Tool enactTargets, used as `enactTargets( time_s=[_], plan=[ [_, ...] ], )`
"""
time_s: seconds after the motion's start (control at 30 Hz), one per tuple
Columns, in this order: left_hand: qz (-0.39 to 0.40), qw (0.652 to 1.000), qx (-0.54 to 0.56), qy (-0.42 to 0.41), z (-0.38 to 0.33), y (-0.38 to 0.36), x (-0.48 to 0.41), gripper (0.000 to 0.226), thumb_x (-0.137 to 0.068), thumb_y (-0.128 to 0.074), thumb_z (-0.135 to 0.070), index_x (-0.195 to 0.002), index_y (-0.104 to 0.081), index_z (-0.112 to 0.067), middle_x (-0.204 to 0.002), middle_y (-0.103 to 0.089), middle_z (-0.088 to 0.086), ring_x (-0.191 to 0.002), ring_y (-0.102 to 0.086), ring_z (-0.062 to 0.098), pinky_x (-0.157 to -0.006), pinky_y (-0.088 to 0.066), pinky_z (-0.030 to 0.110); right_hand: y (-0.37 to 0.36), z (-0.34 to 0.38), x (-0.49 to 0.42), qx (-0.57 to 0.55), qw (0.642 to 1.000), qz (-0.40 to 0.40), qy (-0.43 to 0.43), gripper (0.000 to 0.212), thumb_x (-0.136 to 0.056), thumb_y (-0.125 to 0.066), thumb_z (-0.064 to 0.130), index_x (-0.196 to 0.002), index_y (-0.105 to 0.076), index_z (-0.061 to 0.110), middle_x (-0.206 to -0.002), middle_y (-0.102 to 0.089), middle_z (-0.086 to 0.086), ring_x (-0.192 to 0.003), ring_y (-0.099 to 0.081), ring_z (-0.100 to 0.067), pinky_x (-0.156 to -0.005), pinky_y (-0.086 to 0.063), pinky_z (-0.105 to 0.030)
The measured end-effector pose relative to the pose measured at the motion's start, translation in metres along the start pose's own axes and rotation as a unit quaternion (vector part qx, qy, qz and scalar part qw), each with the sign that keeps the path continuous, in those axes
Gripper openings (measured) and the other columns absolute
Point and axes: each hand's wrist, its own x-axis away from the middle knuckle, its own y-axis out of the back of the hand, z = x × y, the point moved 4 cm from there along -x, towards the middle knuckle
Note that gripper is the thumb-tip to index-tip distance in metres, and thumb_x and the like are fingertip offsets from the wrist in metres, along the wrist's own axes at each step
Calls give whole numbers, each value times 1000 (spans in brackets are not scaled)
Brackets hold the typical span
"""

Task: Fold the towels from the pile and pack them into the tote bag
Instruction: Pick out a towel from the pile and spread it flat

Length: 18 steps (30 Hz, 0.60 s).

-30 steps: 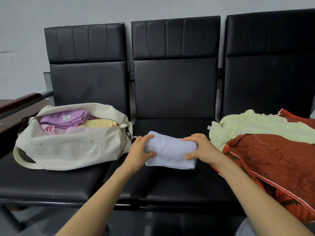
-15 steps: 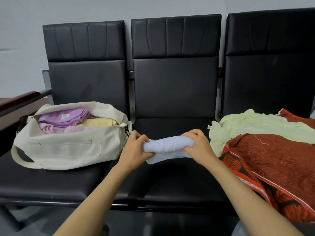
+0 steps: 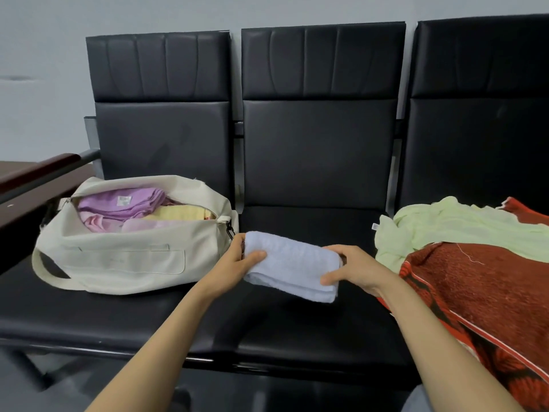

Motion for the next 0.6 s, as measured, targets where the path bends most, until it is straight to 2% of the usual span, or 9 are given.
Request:
enactTargets(
  time_s=[0.13, 0.2, 0.23, 0.27, 0.3, 0.33, 0.43, 0.5, 0.6],
  plan=[
    [17, 1000, 2, 6, 4, 10, -6, 49, -87, -66, -43, -127, -46, -23, -122, -61, -6, -111, -60, 8, -93, -52, 31, -8, 13, -11, 216, 971, -100, -27, 14, -76, -73, 17, -85, -64, 10, -78, -59, 3, -69, -55, -11, -61, -44, -21],
    [10, 1000, 15, 11, 4, 17, -9, 53, -81, -69, -46, -125, -51, -23, -119, -65, -4, -109, -63, 11, -96, -51, 38, -13, 17, -22, 215, 963, -135, -93, 18, -83, -67, 19, -75, -57, 7, -72, -51, 1, -66, -48, -11, -65, -39, -22],
    [5, 1000, 19, 10, 4, 21, -11, 51, -81, -69, -46, -123, -53, -23, -117, -66, -4, -108, -63, 12, -96, -51, 40, -15, 13, -21, 198, 967, -114, -115, 20, -87, -64, 17, -73, -54, 7, -70, -48, -3, -64, -47, -14, -69, -38, -24],
    [-1, 1000, 19, 9, 2, 25, -14, 48, -83, -69, -44, -123, -54, -23, -117, -66, -5, -107, -64, 11, -96, -51, 40, -15, 15, -17, 195, 966, -100, -134, 19, -90, -60, 13, -74, -53, 7, -68, -46, -7, -64, -47, -16, -70, -36, -25],
    [-5, 1000, 21, 6, -1, 29, -17, 45, -85, -68, -40, -124, -53, -23, -117, -66, -6, -107, -63, 10, -97, -50, 40, -13, 16, -20, 194, 961, -125, -152, 11, -92, -58, 12, -82, -56, 8, -69, -46, -8, -70, -51, -16, -71, -37, -25],
    [-9, 1000, 16, 0, -4, 35, -21, 43, -88, -66, -37, -126, -53, -23, -118, -65, -6, -109, -62, 9, -98, -50, 39, -12, 20, -27, 166, 967, -156, -118, 4, -92, -59, 13, -92, -57, 10, -73, -50, -6, -78, -55, -15, -70, -39, -23],
    [-56, 998, -23, -23, -19, 72, -33, 34, -92, -61, -31, -122, -54, -18, -116, -65, -3, -108, -62, 13, -97, -50, 39, -21, 61, -51, 89, 985, -122, 82, 23, -91, -62, 22, -111, -50, 18, -96, -60, 3, -90, -60, -13, -71, -48, -20],
    [-120, 991, -49, -37, -29, 110, -40, 25, -94, -59, -30, -114, -56, -16, -109, -66, -2, -104, -62, 15, -90, -51, 34, -34, 95, -68, 100, 978, -108, 147, 24, -94, -57, 24, -113, -43, 20, -103, -56, 1, -92, -57, -11, -71, -48, -22],
    [-224, 970, -92, -34, -31, 175, -43, 20, -97, -53, -28, -112, -51, -14, -104, -62, -6, -96, -58, 11, -76, -44, 21, -73, 157, -110, 139, 963, -75, 218, 22, -98, -51, 25, -113, -37, 18, -101, -51, 0, -84, -51, -8, -63, -41, -20]
  ],
)
